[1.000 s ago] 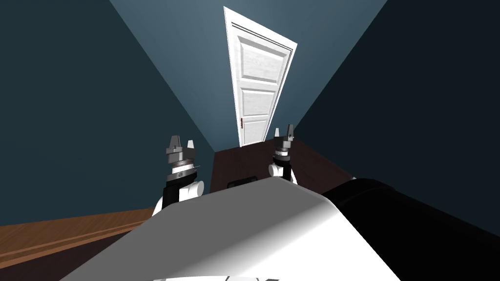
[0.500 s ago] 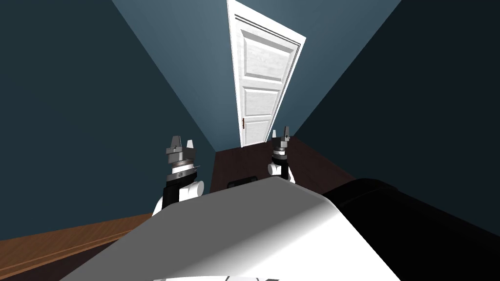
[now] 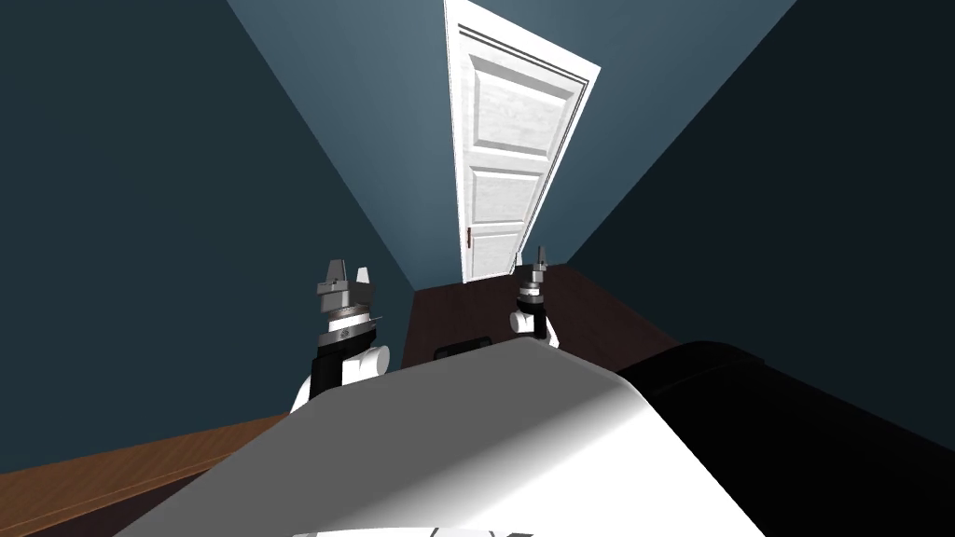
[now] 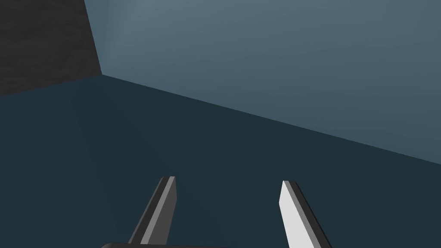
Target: Pull the door open
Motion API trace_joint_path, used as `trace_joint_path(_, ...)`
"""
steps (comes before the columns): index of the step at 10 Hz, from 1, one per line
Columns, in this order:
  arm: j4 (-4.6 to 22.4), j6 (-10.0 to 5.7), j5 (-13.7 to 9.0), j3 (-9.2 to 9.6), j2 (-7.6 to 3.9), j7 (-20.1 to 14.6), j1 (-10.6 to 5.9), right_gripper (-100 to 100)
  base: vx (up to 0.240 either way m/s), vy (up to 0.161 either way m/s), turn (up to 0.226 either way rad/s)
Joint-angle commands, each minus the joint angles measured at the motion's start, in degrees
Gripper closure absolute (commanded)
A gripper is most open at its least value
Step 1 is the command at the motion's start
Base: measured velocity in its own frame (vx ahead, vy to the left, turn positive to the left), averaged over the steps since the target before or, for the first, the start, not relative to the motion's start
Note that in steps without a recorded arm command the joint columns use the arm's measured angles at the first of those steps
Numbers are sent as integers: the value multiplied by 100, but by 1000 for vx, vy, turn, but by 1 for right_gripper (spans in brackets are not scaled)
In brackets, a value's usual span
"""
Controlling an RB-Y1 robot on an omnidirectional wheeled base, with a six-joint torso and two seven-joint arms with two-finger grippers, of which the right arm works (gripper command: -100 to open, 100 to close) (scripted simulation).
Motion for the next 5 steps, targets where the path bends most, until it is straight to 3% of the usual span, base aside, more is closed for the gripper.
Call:
trace_joint_path(1, 261, -48, -65, -9, -38, -163, -110, -100, 86, -23, 91)
trace_joint_path(5, 902, -138, -258, -43, -135, -619, -369, -100, 89, -20, 93)
